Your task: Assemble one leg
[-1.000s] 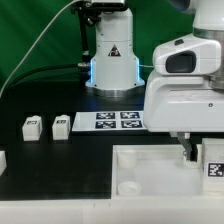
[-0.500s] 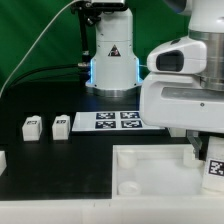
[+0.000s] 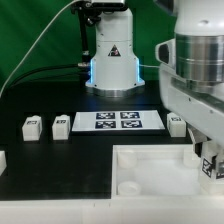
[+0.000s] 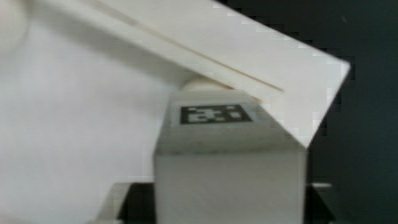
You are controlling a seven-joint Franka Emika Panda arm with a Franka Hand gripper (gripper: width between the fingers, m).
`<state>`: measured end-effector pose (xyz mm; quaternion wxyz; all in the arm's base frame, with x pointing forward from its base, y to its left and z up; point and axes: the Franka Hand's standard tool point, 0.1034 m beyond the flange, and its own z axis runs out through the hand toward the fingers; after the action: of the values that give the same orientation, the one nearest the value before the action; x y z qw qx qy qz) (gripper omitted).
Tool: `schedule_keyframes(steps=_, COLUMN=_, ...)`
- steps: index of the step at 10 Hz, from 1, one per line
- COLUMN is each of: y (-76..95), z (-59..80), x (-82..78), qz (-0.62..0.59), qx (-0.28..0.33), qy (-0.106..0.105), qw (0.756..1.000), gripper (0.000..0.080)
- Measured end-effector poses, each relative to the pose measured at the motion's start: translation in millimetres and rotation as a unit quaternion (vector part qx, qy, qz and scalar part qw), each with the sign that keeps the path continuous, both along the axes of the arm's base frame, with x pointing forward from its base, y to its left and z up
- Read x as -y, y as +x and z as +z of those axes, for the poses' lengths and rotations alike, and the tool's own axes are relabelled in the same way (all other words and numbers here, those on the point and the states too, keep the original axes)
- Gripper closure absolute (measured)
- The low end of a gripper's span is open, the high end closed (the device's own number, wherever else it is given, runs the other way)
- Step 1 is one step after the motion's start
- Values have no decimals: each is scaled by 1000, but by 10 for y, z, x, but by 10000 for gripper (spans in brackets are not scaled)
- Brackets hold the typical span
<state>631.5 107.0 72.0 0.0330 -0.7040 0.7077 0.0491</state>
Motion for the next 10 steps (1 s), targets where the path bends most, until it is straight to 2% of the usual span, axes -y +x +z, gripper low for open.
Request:
schedule_keyframes(steps=2, y=-26, z=-2, x=-30, qz=-82, qx=2, qy=-5, qw=997, gripper=503)
schedule_keyframes(steps=3, y=-28, z=-9, x=-24, qz=-68, qx=3, qy=-5, qw=998, gripper=419)
schedule_keyframes(steps=4, y=-30, z=-15, x=-25, qz=-53, qx=5, qy=-5, qw=999, gripper=419)
schedule_keyframes(steps=5, y=-32, z=-17, x=-30, qz=-52, qx=4, qy=-5, qw=999, gripper=228)
schedule_keyframes(steps=6, y=-38, z=-21, x=-45, qz=6, qx=10, qy=-9, qw=1000, gripper=228)
schedule_keyframes(steps=7, y=-53, z=-27, x=-110, qz=104, qx=19, qy=-9, qw=994, gripper=164)
schedule_keyframes(steps=9, y=-66, z=-34, x=-148, qz=264, qx=33, qy=-7, qw=964, gripper=153)
schedule_keyframes(steps=10, y=-62, z=-36, x=-136, qz=298, qx=37, qy=-6, qw=954, gripper=153)
